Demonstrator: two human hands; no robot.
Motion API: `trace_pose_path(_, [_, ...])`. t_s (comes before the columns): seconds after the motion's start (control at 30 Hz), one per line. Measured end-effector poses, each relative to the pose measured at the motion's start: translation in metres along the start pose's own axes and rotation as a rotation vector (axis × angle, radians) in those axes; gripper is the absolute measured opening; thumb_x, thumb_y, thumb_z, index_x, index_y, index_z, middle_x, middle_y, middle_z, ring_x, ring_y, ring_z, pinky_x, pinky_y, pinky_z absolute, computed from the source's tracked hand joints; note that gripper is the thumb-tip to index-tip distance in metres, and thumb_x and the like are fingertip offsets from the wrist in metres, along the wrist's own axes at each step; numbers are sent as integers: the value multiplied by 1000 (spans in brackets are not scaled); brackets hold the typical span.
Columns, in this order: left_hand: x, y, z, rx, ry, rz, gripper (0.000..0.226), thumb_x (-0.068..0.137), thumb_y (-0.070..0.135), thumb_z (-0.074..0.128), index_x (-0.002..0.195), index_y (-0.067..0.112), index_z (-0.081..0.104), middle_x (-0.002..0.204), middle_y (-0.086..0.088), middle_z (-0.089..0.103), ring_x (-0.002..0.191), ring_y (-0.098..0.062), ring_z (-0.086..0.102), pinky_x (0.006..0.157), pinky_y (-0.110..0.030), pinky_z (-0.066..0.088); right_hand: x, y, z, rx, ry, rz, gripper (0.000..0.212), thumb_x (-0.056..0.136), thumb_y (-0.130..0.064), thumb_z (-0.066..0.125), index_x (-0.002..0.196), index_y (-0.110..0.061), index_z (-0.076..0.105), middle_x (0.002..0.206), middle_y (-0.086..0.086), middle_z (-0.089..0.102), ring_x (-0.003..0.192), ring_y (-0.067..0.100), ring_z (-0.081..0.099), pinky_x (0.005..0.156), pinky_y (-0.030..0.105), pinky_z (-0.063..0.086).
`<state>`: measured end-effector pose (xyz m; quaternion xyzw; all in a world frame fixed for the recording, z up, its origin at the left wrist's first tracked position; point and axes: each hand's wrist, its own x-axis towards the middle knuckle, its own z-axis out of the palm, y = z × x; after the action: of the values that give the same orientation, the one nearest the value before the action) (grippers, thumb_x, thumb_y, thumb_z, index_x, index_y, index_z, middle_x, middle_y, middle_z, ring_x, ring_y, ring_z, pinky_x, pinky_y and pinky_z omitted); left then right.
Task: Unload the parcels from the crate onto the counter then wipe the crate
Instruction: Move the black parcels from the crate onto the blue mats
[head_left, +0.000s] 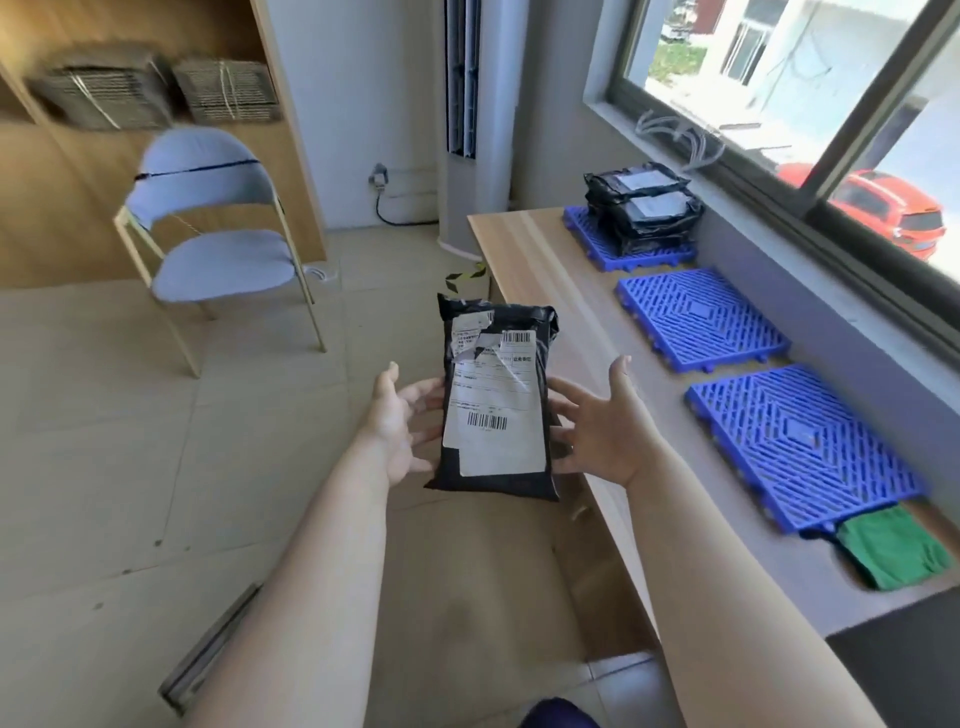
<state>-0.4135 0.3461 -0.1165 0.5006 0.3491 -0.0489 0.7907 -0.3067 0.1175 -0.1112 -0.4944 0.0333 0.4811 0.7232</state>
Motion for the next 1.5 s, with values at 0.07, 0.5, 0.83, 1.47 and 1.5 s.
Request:
trace_pose_path(0.07, [26, 18, -8, -16, 15, -7, 70, 97, 67, 12, 124, 28, 63, 133, 1, 56, 113, -26, 51, 91, -56, 34, 32, -15, 4, 0, -12, 19, 101, 78, -90, 9, 137, -22, 55, 139, 9, 55, 127, 39, 50, 103, 68, 33])
trace_pose_path(0.5, [236, 208, 4, -57, 93, 58, 59, 100, 61, 17, 108, 30, 67, 120, 1, 59, 119, -29, 49, 90, -58, 36, 266, -204, 22, -102, -47, -12, 99, 77, -91, 9, 130, -25, 60, 138, 7, 55, 127, 39, 50, 103, 67, 35])
trace_pose_path(0.83, [379, 322, -16, -38, 50, 10, 49, 100, 52, 22, 112, 30, 64, 126, 1, 57, 120, -28, 49, 91, -57, 33, 412, -297, 48, -126, 37, -54, 77, 83, -84, 26, 123, -29, 62, 146, 12, 48, 135, 40, 43, 102, 66, 35])
trace_pose_path(1.47, [618, 465, 124, 404, -392, -188, 51, 98, 54, 26, 113, 27, 67, 115, -1, 65, 110, -26, 57, 100, -61, 37, 510, -410, -17, 183, 626, -278, 51, 91, -60, 45, 127, -28, 62, 117, 4, 63, 105, 28, 59, 91, 52, 48])
trace_pose_path(1.5, [624, 463, 142, 423, -423, -195, 51, 98, 54, 25, 109, 29, 68, 118, 0, 65, 112, -26, 57, 99, -61, 38, 505, -414, -30, 203, 657, -291, 49, 92, -57, 47, 125, -27, 64, 112, 3, 63, 101, 27, 59, 89, 50, 49])
